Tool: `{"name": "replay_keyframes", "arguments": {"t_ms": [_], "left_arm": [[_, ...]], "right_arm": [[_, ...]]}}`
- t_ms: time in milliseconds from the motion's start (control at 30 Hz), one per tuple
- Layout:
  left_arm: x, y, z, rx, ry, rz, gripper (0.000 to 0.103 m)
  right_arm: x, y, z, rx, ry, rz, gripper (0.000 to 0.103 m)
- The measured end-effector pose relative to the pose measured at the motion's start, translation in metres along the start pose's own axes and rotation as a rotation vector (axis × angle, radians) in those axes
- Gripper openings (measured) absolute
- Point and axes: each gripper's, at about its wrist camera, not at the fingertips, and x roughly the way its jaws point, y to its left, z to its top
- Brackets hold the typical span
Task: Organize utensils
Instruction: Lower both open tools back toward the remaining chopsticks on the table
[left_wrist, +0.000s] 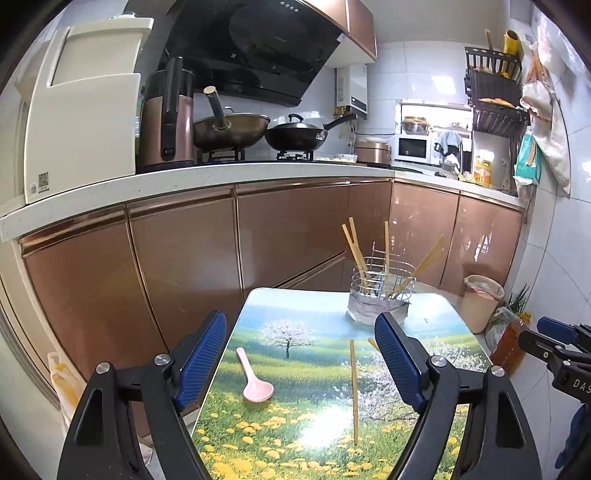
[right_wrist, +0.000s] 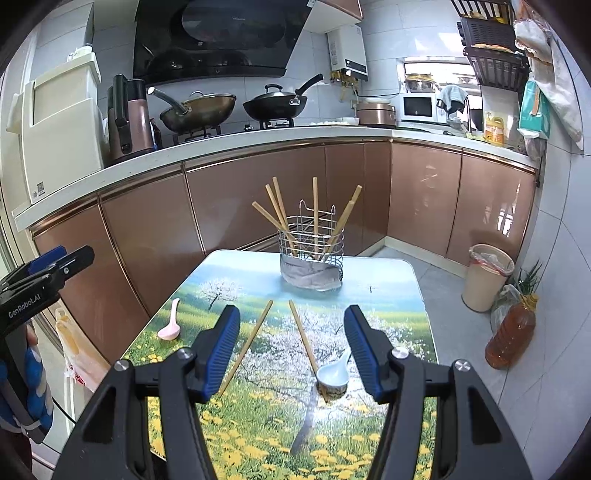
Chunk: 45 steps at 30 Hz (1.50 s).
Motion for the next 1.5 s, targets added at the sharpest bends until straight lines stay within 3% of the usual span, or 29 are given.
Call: {"name": "replay_keyframes", "arguments": {"t_ms": [367, 867, 1500], "left_arm": [[0.012, 0.004, -0.010, -0.005, 0.041, 0.015, 0.082], [0.059, 0.007, -0.031, -0.001, 0.144, 0.038, 0.082], [0.130, -0.039, -0.032, 0.096, 0.266, 0.001, 0.082]], "right_arm": [[0.006, -0.006, -0.011, 0.004, 0.027, -0.002, 0.057], [0.060, -0.022, -0.022, 0.016, 0.112, -0.005, 0.057], [0.123, -0.040, -0.014, 0.003, 0.185, 0.047, 0.056]]}}
